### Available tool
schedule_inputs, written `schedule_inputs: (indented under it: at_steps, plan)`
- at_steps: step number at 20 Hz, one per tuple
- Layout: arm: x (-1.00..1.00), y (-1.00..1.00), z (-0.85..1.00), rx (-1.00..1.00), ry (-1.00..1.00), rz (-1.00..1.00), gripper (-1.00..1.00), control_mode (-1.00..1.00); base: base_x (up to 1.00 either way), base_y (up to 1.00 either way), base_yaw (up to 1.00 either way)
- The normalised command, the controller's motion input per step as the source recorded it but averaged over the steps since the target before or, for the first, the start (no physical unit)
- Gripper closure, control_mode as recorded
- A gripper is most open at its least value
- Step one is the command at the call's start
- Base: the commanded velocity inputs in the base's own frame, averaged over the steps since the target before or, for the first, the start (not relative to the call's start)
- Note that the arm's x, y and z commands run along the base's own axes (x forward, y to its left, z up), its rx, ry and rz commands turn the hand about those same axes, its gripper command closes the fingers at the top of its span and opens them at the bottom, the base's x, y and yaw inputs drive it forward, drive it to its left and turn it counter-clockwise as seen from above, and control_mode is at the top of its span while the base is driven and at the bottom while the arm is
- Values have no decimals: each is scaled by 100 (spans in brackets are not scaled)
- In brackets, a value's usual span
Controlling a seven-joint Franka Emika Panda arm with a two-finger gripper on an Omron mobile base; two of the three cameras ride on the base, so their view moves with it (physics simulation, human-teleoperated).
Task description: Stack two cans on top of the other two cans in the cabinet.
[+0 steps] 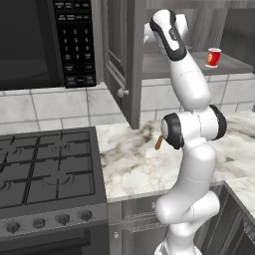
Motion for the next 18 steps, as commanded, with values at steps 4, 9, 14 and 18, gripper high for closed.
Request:
schedule_inputs:
  at_steps: [4,9,14,18]
  plan:
    - [0,-8,0,0,0,0,-100,-100,0,0,0]
    - [-1,-2,0,0,0,0,-100,-100,0,0,0]
    - [0,0,0,0,0,0,-100,-100,0,0,0]
    - [-6,0,-1,0,0,0,-100,-100,0,0,0]
